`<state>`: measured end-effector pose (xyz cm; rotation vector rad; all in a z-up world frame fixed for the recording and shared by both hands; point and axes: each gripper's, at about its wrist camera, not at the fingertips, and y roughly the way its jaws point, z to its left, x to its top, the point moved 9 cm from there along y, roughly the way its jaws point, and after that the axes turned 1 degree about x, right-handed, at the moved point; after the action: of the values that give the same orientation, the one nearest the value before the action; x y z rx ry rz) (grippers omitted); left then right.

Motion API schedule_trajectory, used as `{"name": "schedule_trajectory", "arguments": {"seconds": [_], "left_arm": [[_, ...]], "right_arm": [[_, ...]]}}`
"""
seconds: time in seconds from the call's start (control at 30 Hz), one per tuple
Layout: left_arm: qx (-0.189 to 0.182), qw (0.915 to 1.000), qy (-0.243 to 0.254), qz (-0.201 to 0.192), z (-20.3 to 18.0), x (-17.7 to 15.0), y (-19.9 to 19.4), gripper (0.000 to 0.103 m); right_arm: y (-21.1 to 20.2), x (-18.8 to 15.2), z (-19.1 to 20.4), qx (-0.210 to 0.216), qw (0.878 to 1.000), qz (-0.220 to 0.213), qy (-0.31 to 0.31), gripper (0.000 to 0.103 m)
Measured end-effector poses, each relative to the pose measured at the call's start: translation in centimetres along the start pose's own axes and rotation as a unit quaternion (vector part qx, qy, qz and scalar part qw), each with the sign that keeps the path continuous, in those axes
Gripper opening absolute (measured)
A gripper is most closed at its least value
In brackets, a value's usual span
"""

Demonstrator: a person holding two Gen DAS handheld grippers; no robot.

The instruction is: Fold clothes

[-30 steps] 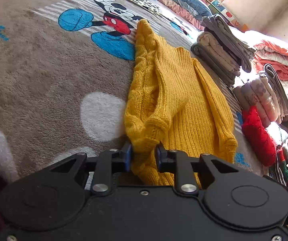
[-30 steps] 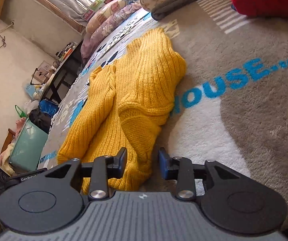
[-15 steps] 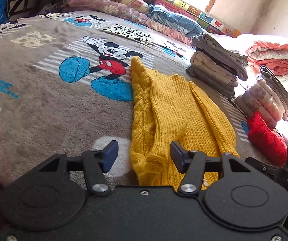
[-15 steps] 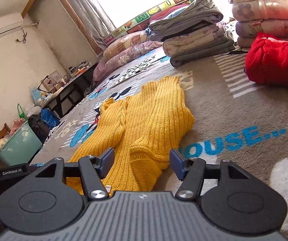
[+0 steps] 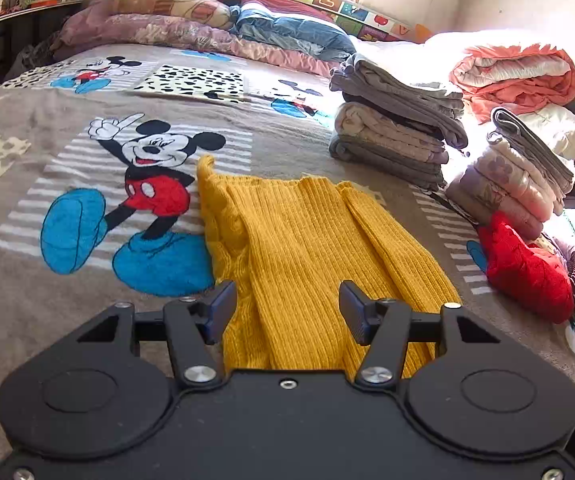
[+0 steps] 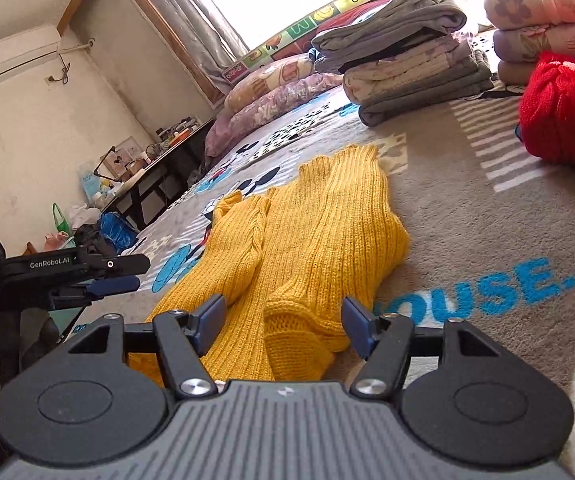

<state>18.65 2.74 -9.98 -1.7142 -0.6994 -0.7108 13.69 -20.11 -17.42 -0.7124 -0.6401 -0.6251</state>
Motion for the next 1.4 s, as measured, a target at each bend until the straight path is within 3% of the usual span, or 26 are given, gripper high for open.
{"name": "schedule_trajectory", "arguments": {"seconds": [0.2,0.4,0.5,0.7,0.83,0.93,0.97,1.07,1.4], "left_arm": [[-0.001,0.9996,0.012,0.027,0.2,2.7,4.4,0.052],[0.017,0.9978,0.011,0.064,1.0,3.0,8.9,0.044],[0.030,0.9962,-0.001,0.082,2.1,2.9,11.1,0.040],[0.050,0.9935,-0.024,0.099,3.5,3.0,13.6,0.036],[0.038,0.9906,-0.085,0.100,5.0,3.3,14.3,0.036],[0.031,0.9899,-0.088,0.106,4.9,3.3,14.8,0.034],[0.030,0.9902,-0.086,0.106,4.8,3.4,14.8,0.031],[0.022,0.9917,-0.080,0.099,4.3,3.9,14.5,0.006],[0.039,0.9985,-0.033,0.017,4.9,6.4,7.5,0.006]], "right_arm": [[1.4,-0.9,0.4,0.004,1.000,0.024,-0.010,0.069],[1.6,-0.5,0.0,-0.002,1.000,0.017,-0.009,0.072],[2.3,-0.9,-1.4,-0.012,0.999,0.028,0.023,0.077],[3.1,-1.6,-2.0,-0.013,0.999,0.036,0.036,0.080],[3.3,-1.6,-2.0,-0.008,0.999,0.033,0.039,0.083],[3.4,-1.5,-2.0,-0.004,0.999,0.031,0.043,0.084],[3.5,-1.5,-2.1,-0.003,0.999,0.030,0.042,0.085],[3.6,-1.5,-2.0,-0.001,0.999,0.028,0.039,0.087],[3.5,-1.8,-1.6,0.002,1.000,0.021,0.020,0.091]]}}
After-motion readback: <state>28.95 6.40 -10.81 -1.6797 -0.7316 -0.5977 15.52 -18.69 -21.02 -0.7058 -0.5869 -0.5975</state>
